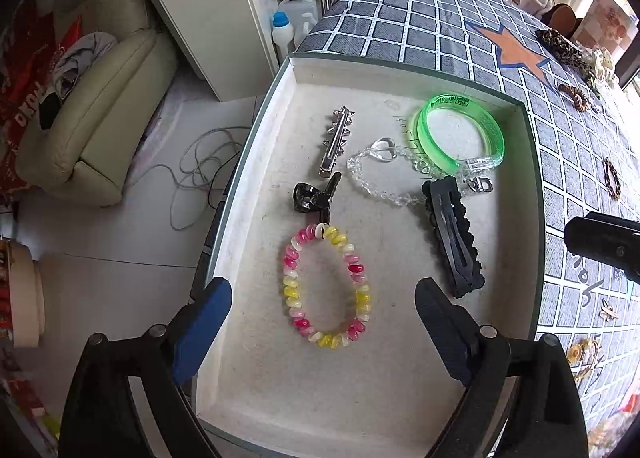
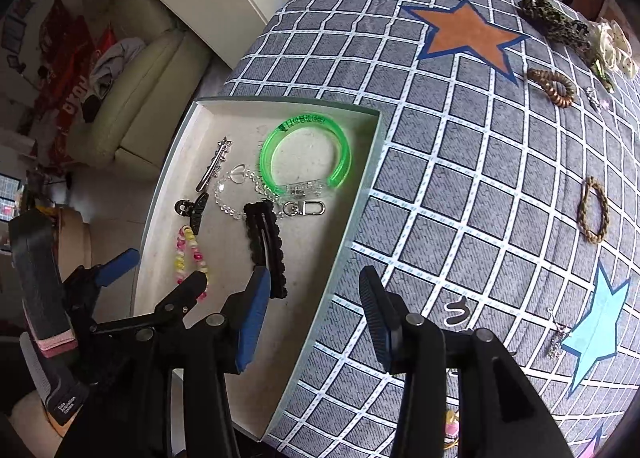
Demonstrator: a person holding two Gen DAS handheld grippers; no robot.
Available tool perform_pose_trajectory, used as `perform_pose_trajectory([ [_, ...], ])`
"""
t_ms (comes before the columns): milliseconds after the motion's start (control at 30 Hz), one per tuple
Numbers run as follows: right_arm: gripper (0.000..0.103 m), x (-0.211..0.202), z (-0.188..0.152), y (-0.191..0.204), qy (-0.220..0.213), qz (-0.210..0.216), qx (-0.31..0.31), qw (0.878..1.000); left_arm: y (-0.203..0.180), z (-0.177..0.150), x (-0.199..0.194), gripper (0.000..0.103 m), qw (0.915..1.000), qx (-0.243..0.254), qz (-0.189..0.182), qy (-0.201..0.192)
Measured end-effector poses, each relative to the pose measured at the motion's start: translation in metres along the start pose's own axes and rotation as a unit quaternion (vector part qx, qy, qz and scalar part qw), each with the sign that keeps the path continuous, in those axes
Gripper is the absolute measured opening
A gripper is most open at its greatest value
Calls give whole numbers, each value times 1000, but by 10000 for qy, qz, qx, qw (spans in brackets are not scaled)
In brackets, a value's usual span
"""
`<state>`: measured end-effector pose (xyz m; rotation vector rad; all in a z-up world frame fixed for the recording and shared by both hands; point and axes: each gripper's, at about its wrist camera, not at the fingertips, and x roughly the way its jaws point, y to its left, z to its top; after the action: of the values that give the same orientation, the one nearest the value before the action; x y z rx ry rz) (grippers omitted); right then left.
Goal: Organize jewelry
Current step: 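Carry the snap clip to the tray with right tool while left tool carries bead bracelet, then grasp the silver charm with right tool while left tool grasps yellow flower hair tie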
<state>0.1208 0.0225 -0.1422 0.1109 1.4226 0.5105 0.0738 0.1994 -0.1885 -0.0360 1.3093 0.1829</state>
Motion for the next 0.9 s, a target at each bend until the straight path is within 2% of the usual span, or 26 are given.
perform_pose_trajectory([
  [100, 53, -8, -8, -19, -52, -91, 245, 9996, -5, 1, -2, 98, 10000, 44, -20, 28],
  [167, 59, -13, -14, -34, -91, -157, 412, 9990, -11, 1, -4, 98, 9999, 113, 5, 8],
  [233, 62, -19, -20, -47, -120, -231, 585, 9979, -19, 2, -7, 103, 9997, 223, 18, -15],
  [333, 80, -28, -32, -72, -163, -326, 905, 9952, -33, 1, -17, 103, 9989, 460, -23, -120],
  [533, 80, -46, -61, -118, -227, -561, 1540, 9862, -75, 7, -35, 103, 9940, 1023, -268, -278],
  [700, 80, -54, -83, -151, -193, -741, 1933, 9782, -119, 7, -49, 103, 9862, 1528, -497, -391],
  [900, 80, -56, -100, -179, -148, -848, 2218, 9713, -160, -6, -57, 103, 9788, 1870, -800, -258],
])
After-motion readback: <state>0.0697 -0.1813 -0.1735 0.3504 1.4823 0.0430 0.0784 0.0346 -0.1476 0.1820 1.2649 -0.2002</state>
